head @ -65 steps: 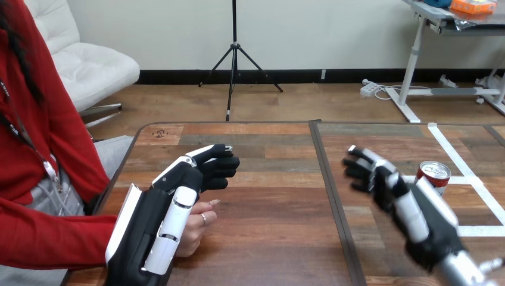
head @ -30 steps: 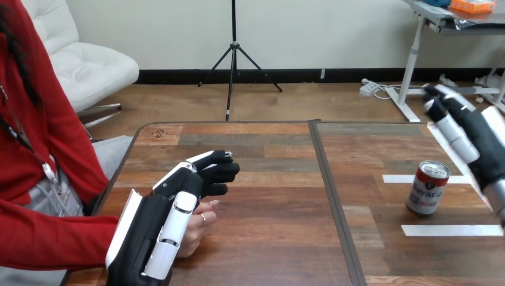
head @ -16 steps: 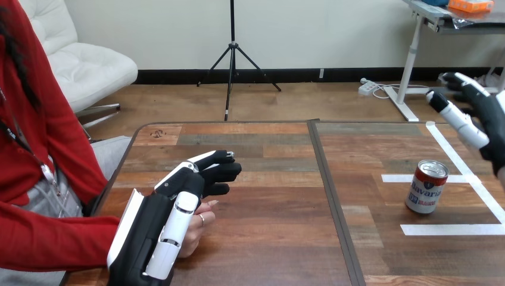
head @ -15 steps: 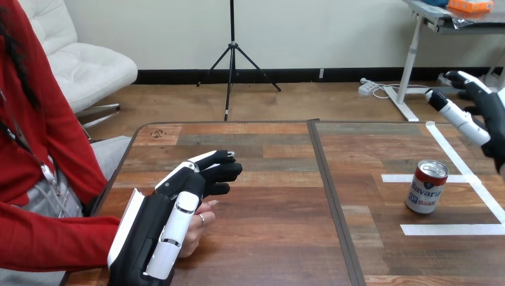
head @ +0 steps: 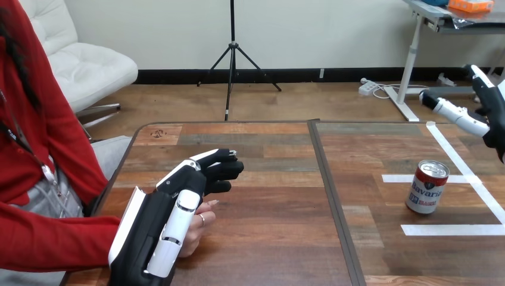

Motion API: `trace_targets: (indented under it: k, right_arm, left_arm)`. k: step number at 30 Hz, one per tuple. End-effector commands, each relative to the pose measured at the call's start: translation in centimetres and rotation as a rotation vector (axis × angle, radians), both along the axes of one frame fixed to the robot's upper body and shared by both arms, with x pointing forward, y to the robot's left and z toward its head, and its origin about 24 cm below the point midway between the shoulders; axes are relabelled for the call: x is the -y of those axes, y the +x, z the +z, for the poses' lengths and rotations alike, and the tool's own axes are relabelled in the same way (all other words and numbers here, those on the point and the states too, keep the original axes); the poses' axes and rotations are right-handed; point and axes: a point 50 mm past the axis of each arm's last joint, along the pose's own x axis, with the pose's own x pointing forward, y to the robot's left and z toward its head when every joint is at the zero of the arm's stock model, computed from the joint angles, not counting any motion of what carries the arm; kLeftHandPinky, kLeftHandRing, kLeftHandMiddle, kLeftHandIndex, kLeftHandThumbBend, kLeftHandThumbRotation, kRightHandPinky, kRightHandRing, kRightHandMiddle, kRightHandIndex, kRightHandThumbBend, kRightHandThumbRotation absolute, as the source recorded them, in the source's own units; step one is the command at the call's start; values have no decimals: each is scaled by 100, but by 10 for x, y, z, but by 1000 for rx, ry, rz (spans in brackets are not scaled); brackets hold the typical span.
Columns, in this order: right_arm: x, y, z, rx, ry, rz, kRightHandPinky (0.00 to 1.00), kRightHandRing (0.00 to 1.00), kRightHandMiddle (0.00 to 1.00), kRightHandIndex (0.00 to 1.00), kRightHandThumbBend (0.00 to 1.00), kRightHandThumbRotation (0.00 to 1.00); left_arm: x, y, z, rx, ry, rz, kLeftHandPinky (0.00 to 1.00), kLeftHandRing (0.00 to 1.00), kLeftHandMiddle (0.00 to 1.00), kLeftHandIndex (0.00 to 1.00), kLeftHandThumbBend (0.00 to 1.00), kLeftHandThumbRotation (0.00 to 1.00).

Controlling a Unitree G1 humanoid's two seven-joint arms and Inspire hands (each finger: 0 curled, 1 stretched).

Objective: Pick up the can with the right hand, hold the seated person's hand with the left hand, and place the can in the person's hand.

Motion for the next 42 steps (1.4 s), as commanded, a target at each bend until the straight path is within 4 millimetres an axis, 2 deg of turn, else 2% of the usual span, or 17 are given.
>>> trace_targets:
  k: [1, 8, 12, 19, 27, 34, 42]
  right_arm:
    - [-1, 13, 21, 24, -66, -28, 75, 93, 96, 98, 100, 81]
    - [-1, 13, 14, -18, -98, -58, 72, 90, 93, 96, 100, 76]
    - [-1, 13, 7, -54, -40, -59, 77, 92, 94, 95, 100, 73]
    - [-4, 11, -3, -93, -20, -53, 74, 91, 94, 94, 100, 67]
    - [-8, 8, -17, -156, -21, -42, 74, 92, 94, 95, 100, 65]
    - [-11, 6, -27, -206, -30, -50, 71, 89, 93, 95, 100, 65]
    - [-16, 1, -41, -238, -39, -34, 73, 91, 92, 94, 100, 68]
  left_arm:
    - [3, 9, 13, 71, -29, -16, 75, 77, 74, 74, 48, 100]
    - [2, 9, 13, 65, -37, -19, 75, 77, 74, 75, 48, 100]
    - [2, 9, 13, 66, -34, -19, 75, 77, 75, 75, 48, 100]
    - [2, 9, 13, 69, -39, -25, 72, 76, 75, 75, 47, 100]
    - [1, 10, 14, 73, -36, -24, 71, 76, 74, 74, 47, 100]
    - [-1, 10, 15, 72, -34, -26, 70, 76, 74, 74, 46, 100]
    - [-2, 11, 16, 73, -29, -26, 70, 76, 74, 74, 44, 100]
